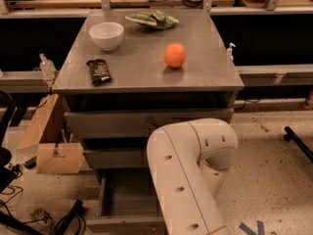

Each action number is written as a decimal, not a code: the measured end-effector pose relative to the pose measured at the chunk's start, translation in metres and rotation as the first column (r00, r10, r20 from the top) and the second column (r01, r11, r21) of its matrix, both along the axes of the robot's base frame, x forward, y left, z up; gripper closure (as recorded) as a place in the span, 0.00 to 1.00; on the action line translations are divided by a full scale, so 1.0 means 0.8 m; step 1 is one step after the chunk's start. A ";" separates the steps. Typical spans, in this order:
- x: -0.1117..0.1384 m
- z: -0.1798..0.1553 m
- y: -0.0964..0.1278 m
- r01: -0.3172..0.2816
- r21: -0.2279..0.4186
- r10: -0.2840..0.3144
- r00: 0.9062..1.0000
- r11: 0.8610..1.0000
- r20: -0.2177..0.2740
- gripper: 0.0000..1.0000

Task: Open bottom drawer

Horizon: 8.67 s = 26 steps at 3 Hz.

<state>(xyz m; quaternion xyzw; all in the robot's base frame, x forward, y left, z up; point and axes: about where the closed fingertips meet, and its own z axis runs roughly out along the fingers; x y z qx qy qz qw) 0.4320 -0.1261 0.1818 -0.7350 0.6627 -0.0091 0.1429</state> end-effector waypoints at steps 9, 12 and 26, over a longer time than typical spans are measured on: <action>0.153 0.112 -0.041 -0.003 0.053 -0.015 0.942 0.999 0.335 1.00; 0.211 0.009 0.028 0.193 -0.073 -0.176 0.965 0.978 0.196 1.00; 0.063 -0.086 -0.008 0.295 -0.237 -0.346 0.914 0.925 -0.211 0.59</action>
Offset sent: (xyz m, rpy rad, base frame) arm 0.0212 -0.0073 0.0699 -0.1216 -0.0182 0.0301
